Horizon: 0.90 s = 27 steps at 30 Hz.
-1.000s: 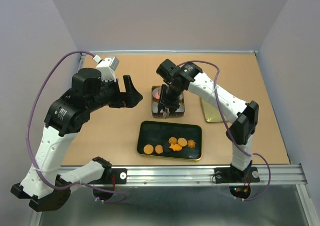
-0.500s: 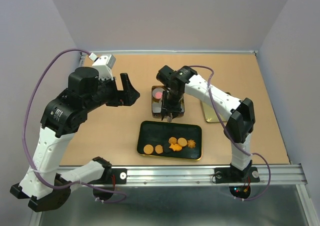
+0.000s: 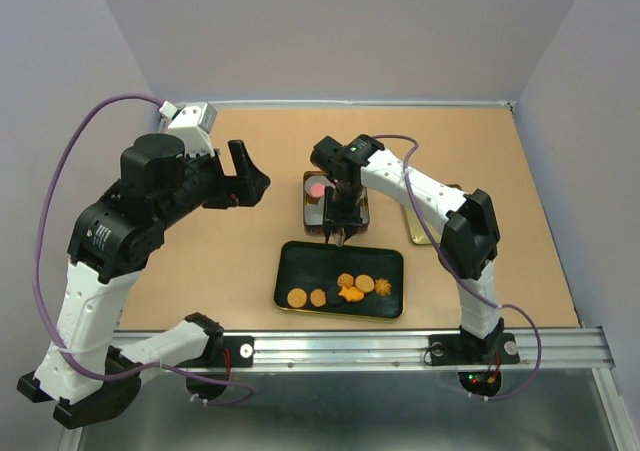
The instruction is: Pack the cookies
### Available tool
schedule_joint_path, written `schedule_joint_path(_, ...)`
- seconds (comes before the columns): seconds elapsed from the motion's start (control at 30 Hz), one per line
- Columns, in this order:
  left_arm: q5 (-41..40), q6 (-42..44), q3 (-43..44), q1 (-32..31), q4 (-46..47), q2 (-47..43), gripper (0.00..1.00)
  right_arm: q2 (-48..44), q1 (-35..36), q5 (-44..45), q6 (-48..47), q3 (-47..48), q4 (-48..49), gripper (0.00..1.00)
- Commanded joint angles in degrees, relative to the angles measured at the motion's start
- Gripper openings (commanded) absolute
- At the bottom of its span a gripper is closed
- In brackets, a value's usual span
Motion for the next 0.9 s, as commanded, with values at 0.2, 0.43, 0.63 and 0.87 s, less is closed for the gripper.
schedule_joint_path(0.2, -2.46, 1.33, 1.7, -1.1, 0.55, -0.81, 0.99, -0.25, -0.37, 1.44, -0.59, 0.63, 0.68, 0.48)
schedule_joint_path(0.43, -2.38, 1.33, 1.62, -1.62, 0.64, -0.63, 0.99, -0.95, -0.37, 1.79, -0.32, 0.72, 0.5, 0.51)
schedule_joint_path(0.63, -2.11, 1.33, 1.0, -1.62, 0.64, -0.89, 0.99, -3.85, -0.28, 0.74, 0.73, 2.13, 0.15, 0.51)
schedule_joint_path(0.87, -2.29, 1.15, 0.82, -1.8, 0.9, -0.81, 0.99, -8.41, -0.19, 0.38, 2.31, 0.81, -1.26, 0.5)
